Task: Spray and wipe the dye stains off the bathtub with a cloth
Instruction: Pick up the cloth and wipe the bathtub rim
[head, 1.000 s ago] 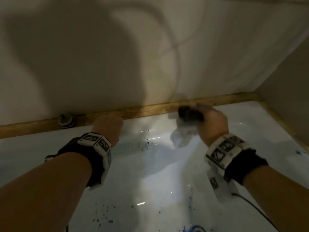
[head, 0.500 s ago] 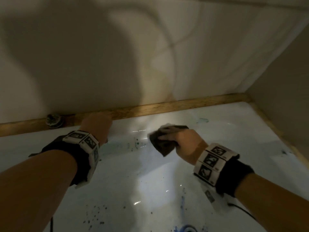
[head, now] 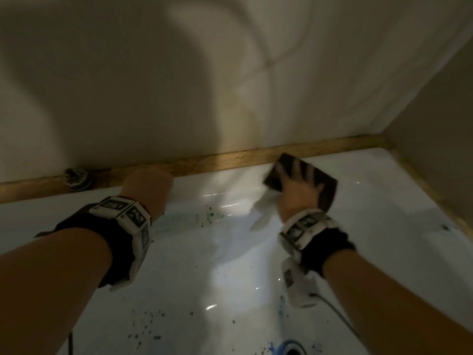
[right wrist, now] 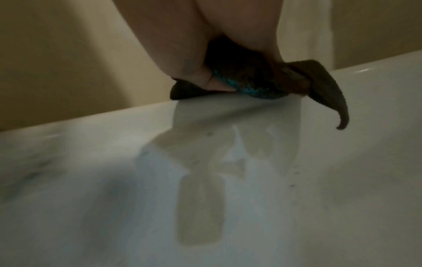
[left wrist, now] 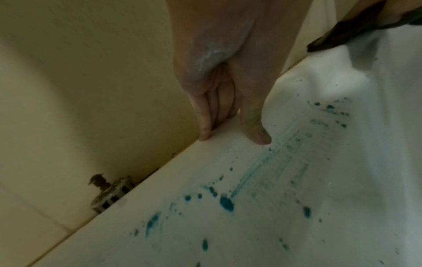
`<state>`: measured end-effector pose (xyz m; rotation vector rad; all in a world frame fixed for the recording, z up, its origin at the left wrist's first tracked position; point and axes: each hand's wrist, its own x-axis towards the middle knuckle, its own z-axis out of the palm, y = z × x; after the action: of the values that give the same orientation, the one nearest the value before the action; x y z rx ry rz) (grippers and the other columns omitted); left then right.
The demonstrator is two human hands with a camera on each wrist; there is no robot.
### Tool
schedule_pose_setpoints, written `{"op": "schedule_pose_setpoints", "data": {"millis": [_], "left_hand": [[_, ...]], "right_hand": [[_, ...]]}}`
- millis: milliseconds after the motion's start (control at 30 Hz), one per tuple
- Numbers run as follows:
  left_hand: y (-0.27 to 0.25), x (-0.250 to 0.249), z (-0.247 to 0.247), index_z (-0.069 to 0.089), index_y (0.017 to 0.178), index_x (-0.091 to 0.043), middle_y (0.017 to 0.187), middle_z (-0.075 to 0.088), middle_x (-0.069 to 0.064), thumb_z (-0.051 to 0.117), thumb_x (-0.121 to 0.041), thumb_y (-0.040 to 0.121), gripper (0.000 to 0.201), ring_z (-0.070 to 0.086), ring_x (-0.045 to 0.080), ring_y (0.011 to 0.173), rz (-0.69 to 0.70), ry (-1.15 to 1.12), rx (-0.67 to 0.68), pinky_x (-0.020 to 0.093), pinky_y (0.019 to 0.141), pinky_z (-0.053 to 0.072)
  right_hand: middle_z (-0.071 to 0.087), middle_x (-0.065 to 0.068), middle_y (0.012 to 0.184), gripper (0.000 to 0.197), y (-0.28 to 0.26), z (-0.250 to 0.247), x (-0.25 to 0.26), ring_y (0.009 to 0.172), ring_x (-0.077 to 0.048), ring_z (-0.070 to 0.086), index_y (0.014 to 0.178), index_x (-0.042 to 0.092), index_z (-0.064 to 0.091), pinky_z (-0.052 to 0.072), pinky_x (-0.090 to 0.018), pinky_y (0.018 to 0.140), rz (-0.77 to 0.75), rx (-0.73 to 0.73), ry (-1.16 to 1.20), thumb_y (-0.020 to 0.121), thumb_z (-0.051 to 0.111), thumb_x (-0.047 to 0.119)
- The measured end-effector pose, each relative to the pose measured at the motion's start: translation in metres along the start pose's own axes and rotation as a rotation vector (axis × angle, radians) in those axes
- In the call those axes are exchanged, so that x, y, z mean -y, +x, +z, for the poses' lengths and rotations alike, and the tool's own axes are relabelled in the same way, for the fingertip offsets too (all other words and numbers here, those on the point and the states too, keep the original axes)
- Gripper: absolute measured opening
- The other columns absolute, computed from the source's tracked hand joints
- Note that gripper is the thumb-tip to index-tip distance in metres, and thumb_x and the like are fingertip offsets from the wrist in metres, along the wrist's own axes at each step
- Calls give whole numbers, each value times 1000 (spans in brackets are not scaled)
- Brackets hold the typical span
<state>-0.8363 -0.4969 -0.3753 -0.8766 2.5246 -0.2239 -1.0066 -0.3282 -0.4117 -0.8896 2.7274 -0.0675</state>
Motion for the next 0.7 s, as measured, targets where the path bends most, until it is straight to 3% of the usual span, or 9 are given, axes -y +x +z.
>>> {"op": "schedule_pose_setpoints", "data": {"millis": [133, 200, 267, 333, 400, 467, 533, 600, 700], "left_hand": [[-1, 1, 1, 48, 125, -14, 126, 50, 4, 67, -32, 84, 49, 52, 21, 117, 11, 18, 4, 28, 94, 44], [-2, 2, 1, 46, 126, -15, 127, 50, 3, 65, -35, 84, 50, 52, 20, 117, 17, 32, 7, 27, 94, 45], [-2, 3, 1, 46, 125, -15, 126, 50, 2, 64, -37, 85, 49, 52, 18, 116, 22, 34, 14, 26, 94, 45], [-1, 2, 1, 46, 125, -16, 127, 49, 2, 63, -39, 85, 49, 51, 18, 117, 35, 40, 18, 26, 95, 45], [3, 1, 0, 47, 124, -17, 126, 50, 1, 63, -39, 85, 48, 51, 17, 117, 47, 50, 22, 26, 96, 45], [6, 1, -1, 50, 121, -16, 122, 53, 1, 65, -37, 84, 46, 54, 17, 114, 48, 54, 15, 27, 94, 46], [7, 1, 0, 50, 120, -14, 120, 54, 1, 66, -36, 83, 46, 54, 18, 113, 41, 54, 31, 27, 92, 46], [8, 1, 3, 51, 119, -14, 119, 55, 1, 68, -35, 82, 45, 55, 19, 112, 30, 51, 27, 28, 91, 46], [9, 1, 5, 52, 118, -15, 118, 56, 1, 69, -33, 81, 45, 56, 19, 111, 26, 61, 7, 29, 91, 48]], "right_hand": [[-16, -3, 156, 77, -33, 14, 43, 141, -32, -17, 148, 33, 5, -4, -61, 111, -321, 55, -94, 89, 50, 14], [-13, -1, 156, 76, -51, 21, 52, 141, -29, -19, 148, 30, 14, -8, -59, 112, -501, 105, -67, 86, 52, 8], [7, -4, 157, 61, -67, 29, 47, 144, -26, -3, 142, 23, 35, -2, -56, 114, -696, 200, -72, 87, 51, 3], [38, -11, 145, 43, -80, 33, 32, 137, -26, 27, 129, 13, 55, 21, -47, 113, -753, 265, 36, 88, 49, 0], [64, -9, 116, 35, -80, 24, 5, 111, -18, 57, 108, 13, 70, 44, -33, 97, -547, 184, 601, 85, 48, -4], [71, -1, 92, 35, -67, 5, -25, 83, -10, 66, 98, 19, 71, 53, -33, 85, -332, -149, 970, 80, 48, -1], [69, -6, 94, 31, -41, -20, -49, 81, -16, 65, 106, 18, 67, 51, -44, 87, -110, -397, 806, 85, 51, 2], [63, -16, 115, 32, -6, -51, -71, 103, -30, 59, 118, 10, 61, 44, -44, 95, 119, -482, 478, 91, 45, 3], [34, -14, 147, 46, 39, -75, -106, 133, -35, 32, 141, 17, 38, 29, -47, 108, 272, -321, 274, 96, 41, 11]]}}
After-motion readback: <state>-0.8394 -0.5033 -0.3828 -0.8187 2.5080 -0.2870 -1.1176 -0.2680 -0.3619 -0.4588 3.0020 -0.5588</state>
